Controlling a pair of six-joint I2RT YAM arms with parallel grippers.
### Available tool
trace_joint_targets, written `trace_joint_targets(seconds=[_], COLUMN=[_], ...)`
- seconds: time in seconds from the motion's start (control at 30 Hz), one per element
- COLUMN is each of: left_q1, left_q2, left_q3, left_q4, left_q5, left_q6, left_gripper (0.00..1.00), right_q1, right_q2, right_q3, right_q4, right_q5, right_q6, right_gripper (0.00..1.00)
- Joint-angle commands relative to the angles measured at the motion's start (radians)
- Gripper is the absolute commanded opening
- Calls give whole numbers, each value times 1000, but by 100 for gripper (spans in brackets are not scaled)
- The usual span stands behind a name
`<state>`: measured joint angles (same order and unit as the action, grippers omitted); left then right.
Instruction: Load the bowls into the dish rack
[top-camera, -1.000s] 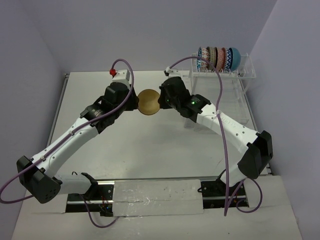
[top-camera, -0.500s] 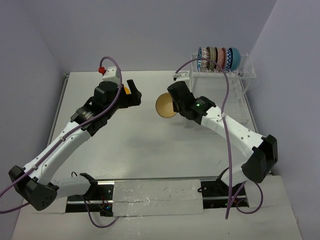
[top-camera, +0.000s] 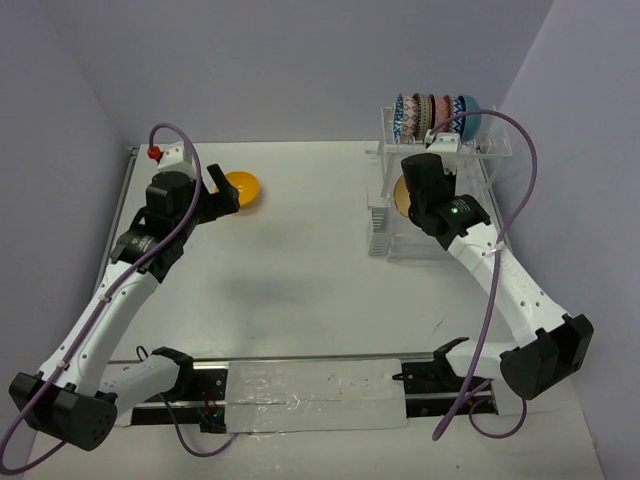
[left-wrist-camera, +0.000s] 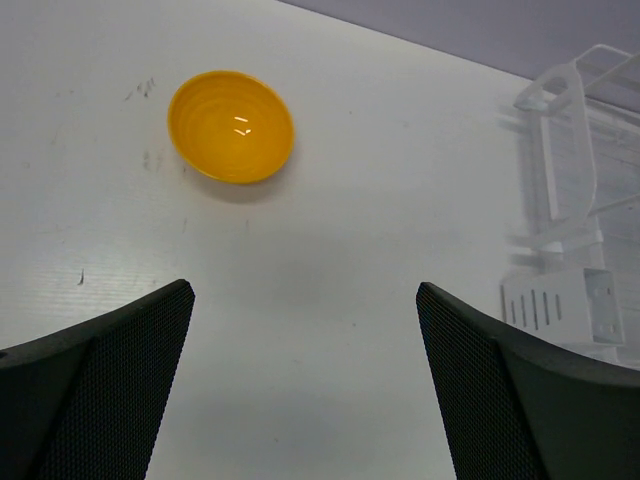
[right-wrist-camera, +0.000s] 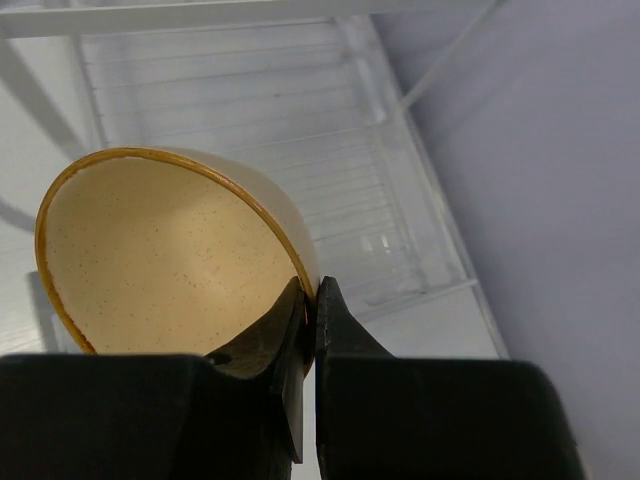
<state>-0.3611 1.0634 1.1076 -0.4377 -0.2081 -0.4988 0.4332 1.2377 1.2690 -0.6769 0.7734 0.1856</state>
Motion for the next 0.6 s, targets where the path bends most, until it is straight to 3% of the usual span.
trace_joint_targets(seconds=[0.0,0.07,0.2,0.37,0.53,0.57], left_q1=[7,7,7,7,7,7], left_q2=[-28,-39,-86,-118,-118,-118], left_q3=[-52,-90,-158,-189,-189,-189], left_q4=[28,37,59,65,71,70], left_q5=[-14,-27,-50,-71,-73,-77], left_q6=[37,45,55,63,65,66], left_gripper=[99,99,99,99,99,99], right_q1=[-46,-73,-117,-182,-192,-192], right_q2=[5,20,-23,-43,2,6], right_q3=[-6,-23,-221,-324,-417,-460], right_q4=[78,121,513,753,1115,1257], right_q5=[165,222,247,231,311,316], right_q6=[-34,-69,-225,-343,-593,-633], right_gripper=[0,0,0,0,0,0])
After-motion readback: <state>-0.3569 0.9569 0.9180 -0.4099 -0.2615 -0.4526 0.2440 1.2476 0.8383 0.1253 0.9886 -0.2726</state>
